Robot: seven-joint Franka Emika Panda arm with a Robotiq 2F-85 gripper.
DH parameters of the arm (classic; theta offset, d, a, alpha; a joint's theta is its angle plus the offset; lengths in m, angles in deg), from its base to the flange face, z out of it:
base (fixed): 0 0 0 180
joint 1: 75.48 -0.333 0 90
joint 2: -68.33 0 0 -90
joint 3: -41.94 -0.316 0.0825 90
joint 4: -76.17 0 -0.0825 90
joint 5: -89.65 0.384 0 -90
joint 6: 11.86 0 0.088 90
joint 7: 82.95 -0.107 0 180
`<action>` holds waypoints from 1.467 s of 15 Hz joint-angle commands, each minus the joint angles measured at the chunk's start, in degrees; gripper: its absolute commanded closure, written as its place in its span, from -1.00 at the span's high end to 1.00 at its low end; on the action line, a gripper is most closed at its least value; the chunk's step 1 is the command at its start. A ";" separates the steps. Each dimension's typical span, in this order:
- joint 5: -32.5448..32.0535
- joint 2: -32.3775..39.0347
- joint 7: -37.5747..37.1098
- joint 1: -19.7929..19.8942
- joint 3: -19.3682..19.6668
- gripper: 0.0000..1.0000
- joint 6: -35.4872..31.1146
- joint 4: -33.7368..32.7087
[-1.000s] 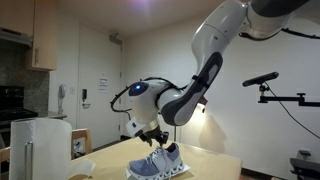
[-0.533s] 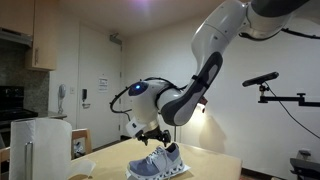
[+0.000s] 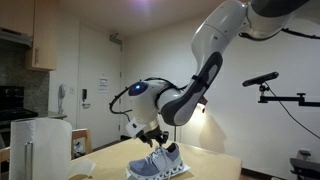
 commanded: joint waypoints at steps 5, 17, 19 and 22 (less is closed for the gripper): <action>1.30 -0.25 2.21 0.41 -0.53 -1.00 1.04 -0.68; 0.23 -1.44 -2.35 0.15 0.55 -0.99 -0.18 -0.84; 0.35 -1.47 -3.10 0.30 0.60 -0.99 -0.18 -1.11; 0.36 -1.37 -3.37 0.50 0.64 -0.99 -0.21 -1.39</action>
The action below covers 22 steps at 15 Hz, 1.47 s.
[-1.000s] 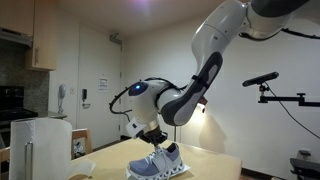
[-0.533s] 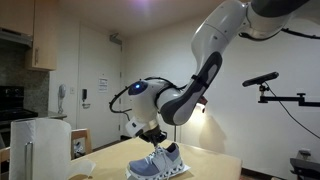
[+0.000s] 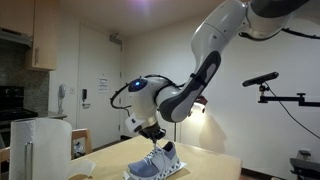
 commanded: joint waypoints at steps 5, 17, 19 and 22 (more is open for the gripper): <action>1.28 -1.16 -0.11 0.56 -0.12 -0.32 0.63 0.41; 4.62 -3.27 0.71 1.51 -1.49 -0.65 -1.11 2.96; 4.41 -3.94 0.36 1.29 -1.38 -0.96 -1.36 3.53; 4.05 -4.87 -0.58 0.95 -1.16 -1.00 -1.54 4.25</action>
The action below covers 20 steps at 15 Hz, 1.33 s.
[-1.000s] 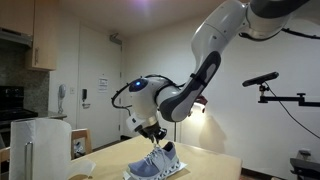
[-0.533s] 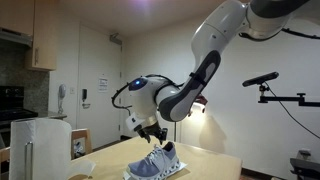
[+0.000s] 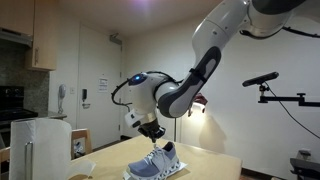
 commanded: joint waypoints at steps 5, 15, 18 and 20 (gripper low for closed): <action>6.10 -3.14 5.41 2.73 -1.95 -1.00 -0.51 3.55; 15.11 -2.18 13.34 4.53 -0.51 -1.00 -1.94 2.70; 14.45 -1.70 14.62 5.10 -0.14 -1.00 -4.98 2.30; 15.08 -1.70 17.70 6.34 -0.75 -1.00 -8.02 2.65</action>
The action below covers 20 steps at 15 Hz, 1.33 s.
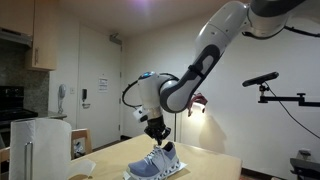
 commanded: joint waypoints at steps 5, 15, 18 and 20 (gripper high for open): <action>7.65 -0.22 14.30 4.65 -2.04 -1.00 -8.04 1.20; 23.92 -0.44 32.62 7.69 -3.93 -1.00 -9.76 1.56; 28.67 0.08 37.54 9.51 -5.14 -1.00 -9.64 0.93; 31.58 0.14 40.39 10.59 -5.72 -1.00 -9.08 0.73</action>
